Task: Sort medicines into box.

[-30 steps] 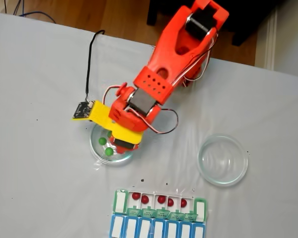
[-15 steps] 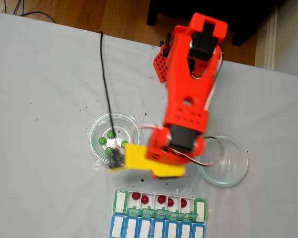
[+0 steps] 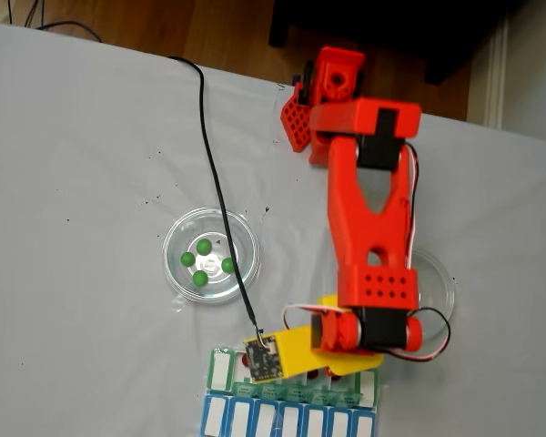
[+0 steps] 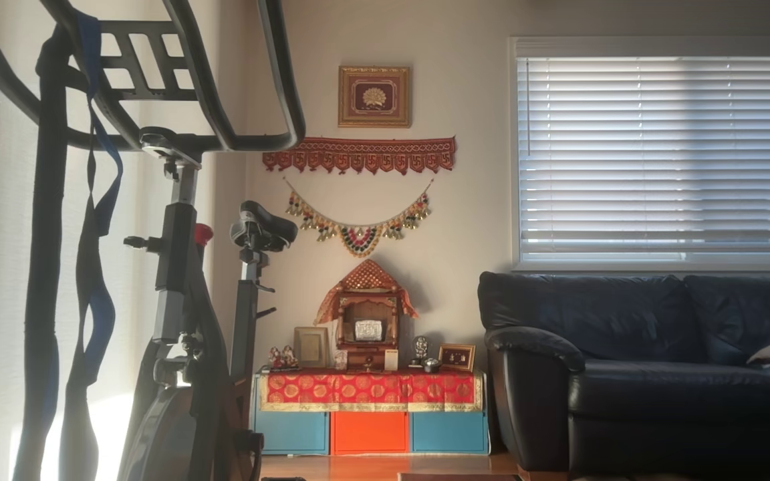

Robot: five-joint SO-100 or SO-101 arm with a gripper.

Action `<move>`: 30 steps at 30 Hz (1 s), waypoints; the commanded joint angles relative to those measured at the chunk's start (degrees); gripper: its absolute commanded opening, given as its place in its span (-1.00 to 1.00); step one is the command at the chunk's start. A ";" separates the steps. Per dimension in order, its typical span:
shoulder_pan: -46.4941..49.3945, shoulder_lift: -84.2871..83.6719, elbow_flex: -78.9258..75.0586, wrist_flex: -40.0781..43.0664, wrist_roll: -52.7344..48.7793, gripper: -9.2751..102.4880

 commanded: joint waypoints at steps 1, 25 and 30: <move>-1.93 1.32 -7.21 -1.49 2.20 -0.81; -2.81 -7.47 -16.70 -7.12 14.06 -0.81; -4.04 -7.29 -15.12 -7.29 15.03 -0.81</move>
